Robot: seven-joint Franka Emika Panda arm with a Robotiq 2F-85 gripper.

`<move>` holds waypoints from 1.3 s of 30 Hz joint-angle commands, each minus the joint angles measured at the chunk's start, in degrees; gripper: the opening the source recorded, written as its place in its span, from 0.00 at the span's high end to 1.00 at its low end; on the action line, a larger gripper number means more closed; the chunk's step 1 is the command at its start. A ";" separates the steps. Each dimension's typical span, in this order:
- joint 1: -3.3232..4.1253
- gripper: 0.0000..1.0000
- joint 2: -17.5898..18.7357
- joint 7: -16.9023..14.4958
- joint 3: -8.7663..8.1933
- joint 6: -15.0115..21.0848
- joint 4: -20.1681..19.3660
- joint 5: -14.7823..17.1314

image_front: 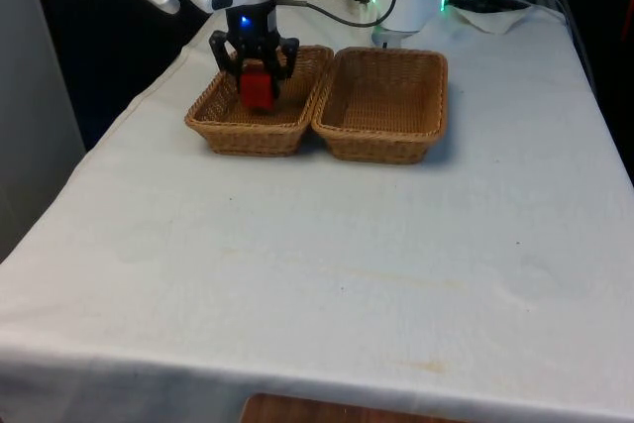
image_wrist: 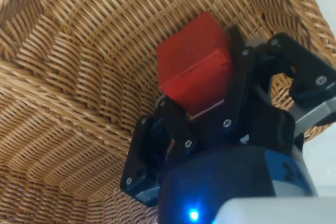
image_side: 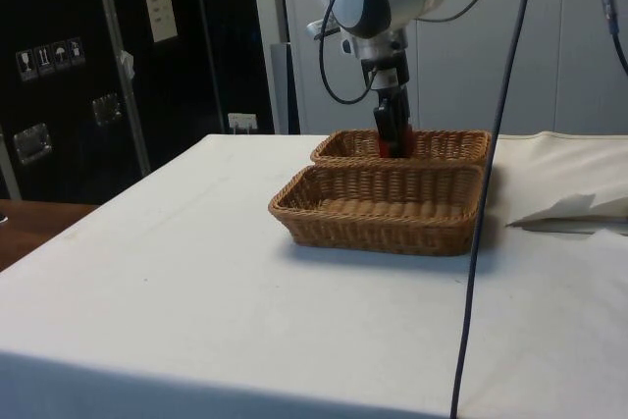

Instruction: Pick up the red cube and place it into the right basket.

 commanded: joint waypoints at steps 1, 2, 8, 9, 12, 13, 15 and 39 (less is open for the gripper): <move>-0.11 0.82 0.00 -0.17 0.00 -0.06 0.06 0.00; 0.00 0.73 0.00 0.00 0.00 0.00 0.00 0.00; -0.11 0.11 0.00 -0.17 0.00 -0.06 0.11 0.00; -0.11 0.03 0.00 -0.17 0.00 -0.06 0.11 0.00; -0.11 0.00 0.00 -0.17 0.00 -0.06 0.11 0.00; -0.11 0.00 0.00 -0.17 0.00 -0.06 0.11 0.00; -0.11 0.00 0.00 -0.17 0.00 -0.06 0.11 0.00; 2.01 0.00 -10.26 9.17 1.78 -3.38 -1.09 -5.50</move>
